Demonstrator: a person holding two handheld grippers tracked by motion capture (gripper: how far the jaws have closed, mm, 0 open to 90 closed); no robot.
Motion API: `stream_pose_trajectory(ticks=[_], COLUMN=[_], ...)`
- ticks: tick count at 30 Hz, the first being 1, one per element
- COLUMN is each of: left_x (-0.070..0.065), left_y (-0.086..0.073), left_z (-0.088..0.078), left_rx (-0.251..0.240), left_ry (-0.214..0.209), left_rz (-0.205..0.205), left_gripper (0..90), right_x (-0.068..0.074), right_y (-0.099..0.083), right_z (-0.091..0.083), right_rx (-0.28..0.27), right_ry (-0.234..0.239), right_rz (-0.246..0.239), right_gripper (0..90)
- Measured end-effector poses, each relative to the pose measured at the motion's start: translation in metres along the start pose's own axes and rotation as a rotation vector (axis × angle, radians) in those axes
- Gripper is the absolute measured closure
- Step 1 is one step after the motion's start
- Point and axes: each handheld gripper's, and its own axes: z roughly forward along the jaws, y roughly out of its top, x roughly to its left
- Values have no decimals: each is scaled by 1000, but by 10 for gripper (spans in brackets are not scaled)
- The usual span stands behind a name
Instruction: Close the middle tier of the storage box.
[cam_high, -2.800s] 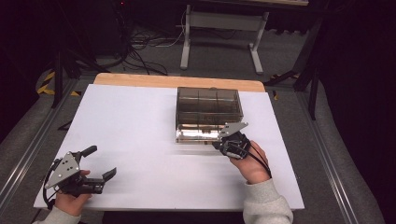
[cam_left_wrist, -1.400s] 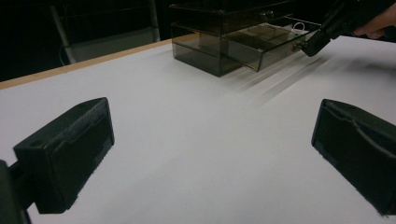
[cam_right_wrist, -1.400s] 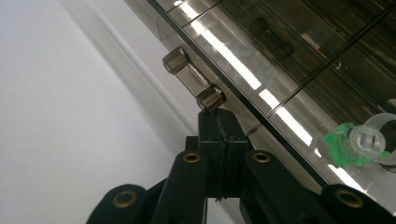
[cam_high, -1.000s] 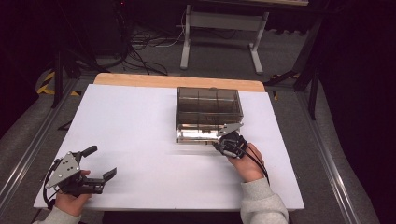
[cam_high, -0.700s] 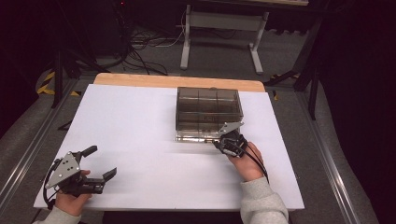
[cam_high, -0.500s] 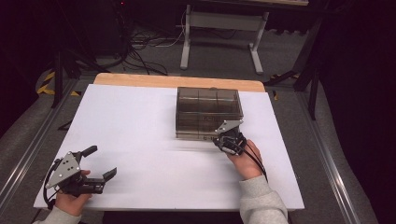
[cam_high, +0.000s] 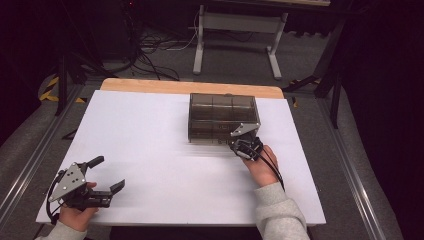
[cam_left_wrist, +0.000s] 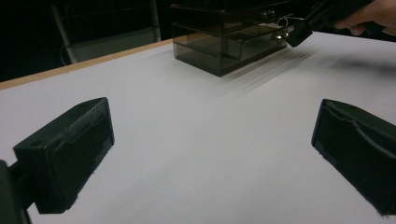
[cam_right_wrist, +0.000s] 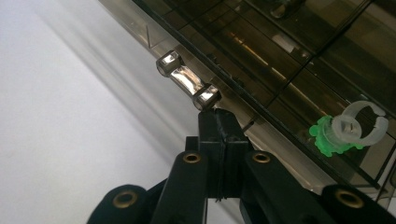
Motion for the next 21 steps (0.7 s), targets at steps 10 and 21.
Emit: stream_pose_trajectory(ticks=[10,21], left_x=[1,0], left_y=[0,0], left_z=[0,0], left_rx=[1,-3], left_ry=[-3,0], left_rz=[5,-5], left_gripper=[2,1], right_x=[-4,-9], right_y=[3,8], right_z=[5,11], right_rx=[-12,-23], right_ry=[-27,-55], right_rz=[4,-9], right_gripper=[896,897])
